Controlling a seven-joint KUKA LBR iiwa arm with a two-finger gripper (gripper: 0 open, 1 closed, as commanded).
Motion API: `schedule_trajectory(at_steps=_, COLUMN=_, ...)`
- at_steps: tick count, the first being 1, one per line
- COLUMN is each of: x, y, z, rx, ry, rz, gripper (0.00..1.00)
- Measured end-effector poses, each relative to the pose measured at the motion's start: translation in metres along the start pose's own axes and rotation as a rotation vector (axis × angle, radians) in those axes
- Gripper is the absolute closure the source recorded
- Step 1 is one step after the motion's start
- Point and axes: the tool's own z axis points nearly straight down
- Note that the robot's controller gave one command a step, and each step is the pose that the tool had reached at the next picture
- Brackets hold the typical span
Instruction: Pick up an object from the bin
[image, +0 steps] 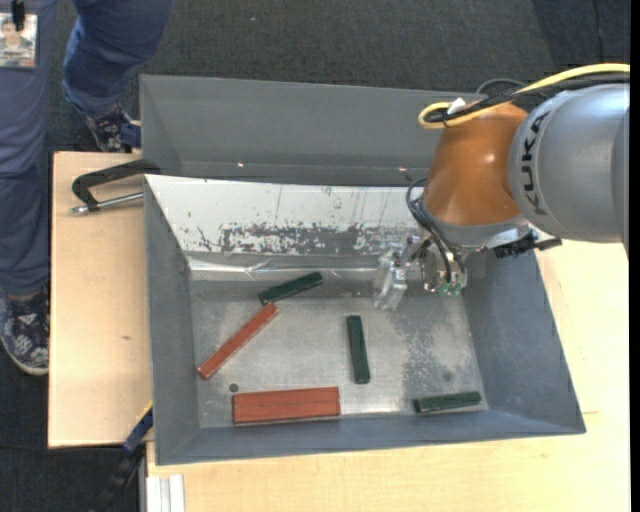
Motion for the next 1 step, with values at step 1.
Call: schedule_trajectory(at_steps=1, x=-0.0002, y=0.0, z=-0.006, rx=0.0, ry=-0.001, rz=0.0, gripper=1.0)
